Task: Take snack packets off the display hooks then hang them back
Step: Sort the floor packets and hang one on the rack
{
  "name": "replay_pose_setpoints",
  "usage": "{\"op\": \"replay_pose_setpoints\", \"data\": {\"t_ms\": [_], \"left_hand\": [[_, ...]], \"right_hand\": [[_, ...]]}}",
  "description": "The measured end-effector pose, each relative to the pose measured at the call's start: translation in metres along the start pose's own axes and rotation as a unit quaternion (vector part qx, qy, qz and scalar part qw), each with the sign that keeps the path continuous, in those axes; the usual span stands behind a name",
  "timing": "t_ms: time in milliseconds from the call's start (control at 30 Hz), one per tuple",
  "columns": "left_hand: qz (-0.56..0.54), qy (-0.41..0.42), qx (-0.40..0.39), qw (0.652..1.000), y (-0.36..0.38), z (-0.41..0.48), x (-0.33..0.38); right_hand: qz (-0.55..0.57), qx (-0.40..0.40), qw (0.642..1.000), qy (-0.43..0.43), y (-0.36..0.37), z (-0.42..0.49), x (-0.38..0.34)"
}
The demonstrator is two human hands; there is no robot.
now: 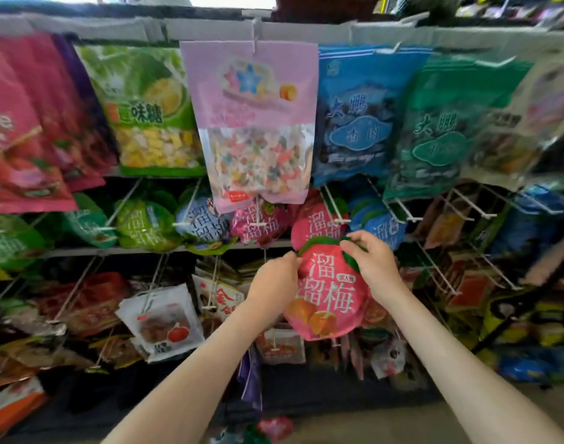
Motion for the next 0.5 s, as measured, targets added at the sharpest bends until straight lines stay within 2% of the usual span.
{"op": "replay_pose_setpoints", "data": {"t_ms": [133,500], "left_hand": [[-0.008,-0.032,-0.054,0.998,0.017,0.025,0.003],[-0.056,-0.07,0.008,0.996,0.036,0.069,-0.017]], "right_hand": [[-0.01,-0.009,1.0,0.01,0.0,0.029,0.01],[-0.004,-0.074,0.997,-0.013,0.026,0.081,0.012]]}}
Point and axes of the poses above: each hand's wrist, its own z-axis towards the middle knuckle, its own y-axis out of the palm, x = y × z, the point moved 2 cm from there along z, towards the middle knuckle, and after that the axes turned 15 degrees about x, right-handed, at the moved point
